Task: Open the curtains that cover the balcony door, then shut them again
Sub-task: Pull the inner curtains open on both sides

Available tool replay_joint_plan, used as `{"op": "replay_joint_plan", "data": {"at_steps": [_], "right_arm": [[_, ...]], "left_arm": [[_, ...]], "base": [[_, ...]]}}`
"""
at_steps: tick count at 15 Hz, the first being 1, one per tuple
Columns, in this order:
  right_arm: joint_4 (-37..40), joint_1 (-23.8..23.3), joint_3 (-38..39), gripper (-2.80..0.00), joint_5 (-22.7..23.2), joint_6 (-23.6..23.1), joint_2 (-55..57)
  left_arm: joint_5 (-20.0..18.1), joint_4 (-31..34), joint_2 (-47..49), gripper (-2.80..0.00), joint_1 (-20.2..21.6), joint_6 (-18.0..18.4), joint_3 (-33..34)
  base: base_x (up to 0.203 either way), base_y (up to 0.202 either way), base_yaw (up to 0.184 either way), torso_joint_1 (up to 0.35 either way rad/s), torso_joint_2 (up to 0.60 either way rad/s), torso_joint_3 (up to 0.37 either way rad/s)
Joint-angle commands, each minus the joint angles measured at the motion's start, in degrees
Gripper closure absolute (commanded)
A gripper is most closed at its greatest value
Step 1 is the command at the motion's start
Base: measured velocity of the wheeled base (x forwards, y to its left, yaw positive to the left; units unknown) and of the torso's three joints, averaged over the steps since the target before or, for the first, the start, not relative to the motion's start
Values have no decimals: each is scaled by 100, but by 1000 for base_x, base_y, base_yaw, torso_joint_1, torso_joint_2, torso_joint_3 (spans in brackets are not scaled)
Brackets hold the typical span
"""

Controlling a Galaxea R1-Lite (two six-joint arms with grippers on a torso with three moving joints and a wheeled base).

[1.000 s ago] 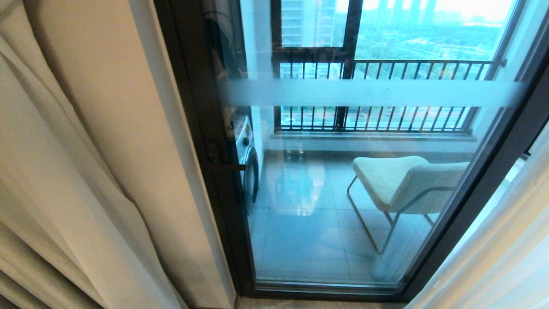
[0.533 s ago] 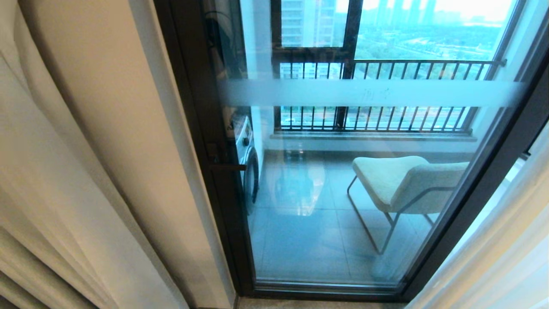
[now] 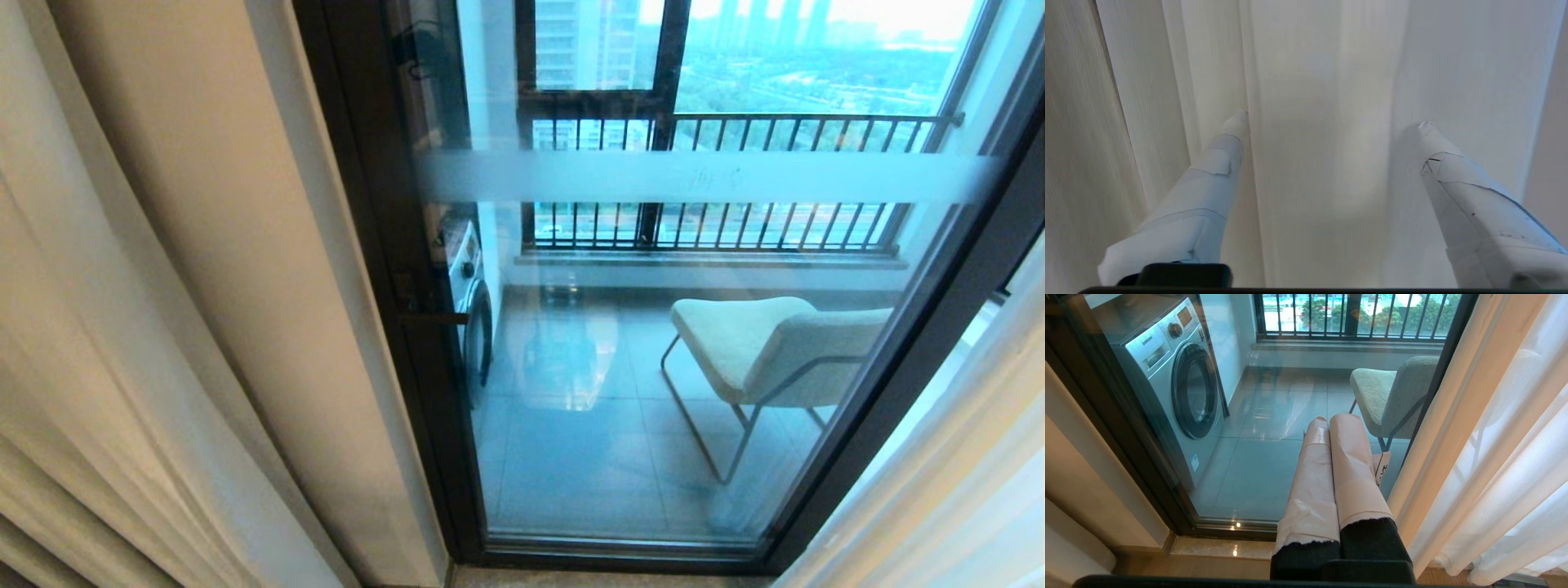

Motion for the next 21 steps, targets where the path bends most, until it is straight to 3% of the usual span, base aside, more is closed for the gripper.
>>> {"op": "replay_joint_plan", "data": {"at_steps": [1, 8, 10, 16, 17, 18, 21], "right_arm": [[0, 0, 0, 0, 5, -2, 0], [0, 0, 0, 0, 6, -2, 0], [0, 0, 0, 0, -3, -2, 0], [-9, 0, 0, 0, 5, -2, 0], [0, 0, 0, 0, -3, -2, 0], [0, 0, 0, 0, 1, -2, 0], [-9, 0, 0, 0, -3, -2, 0]], "left_arm": [[-12, -22, -678, -280, 6, -7, 609], [-20, 0, -2132, -280, 0, -7, 2443], [-15, 47, -2441, -280, 0, -7, 2719], [23, 1008, -3420, -280, 0, -7, 3147], [19, 1094, -3600, -226, 0, -7, 3228], [5, 1202, -3800, 0, 0, -7, 3389], [-12, 1323, -4033, 0, -13, 10, 3730]], "base": [[0, 0, 0, 0, 0, 0], [0, 0, 0, 0, 0, 0], [0, 0, 0, 0, 0, 0], [0, 0, 0, 0, 0, 0], [0, 0, 0, 0, 0, 0], [0, 0, 0, 0, 0, 0], [0, 0, 0, 0, 0, 0]]}}
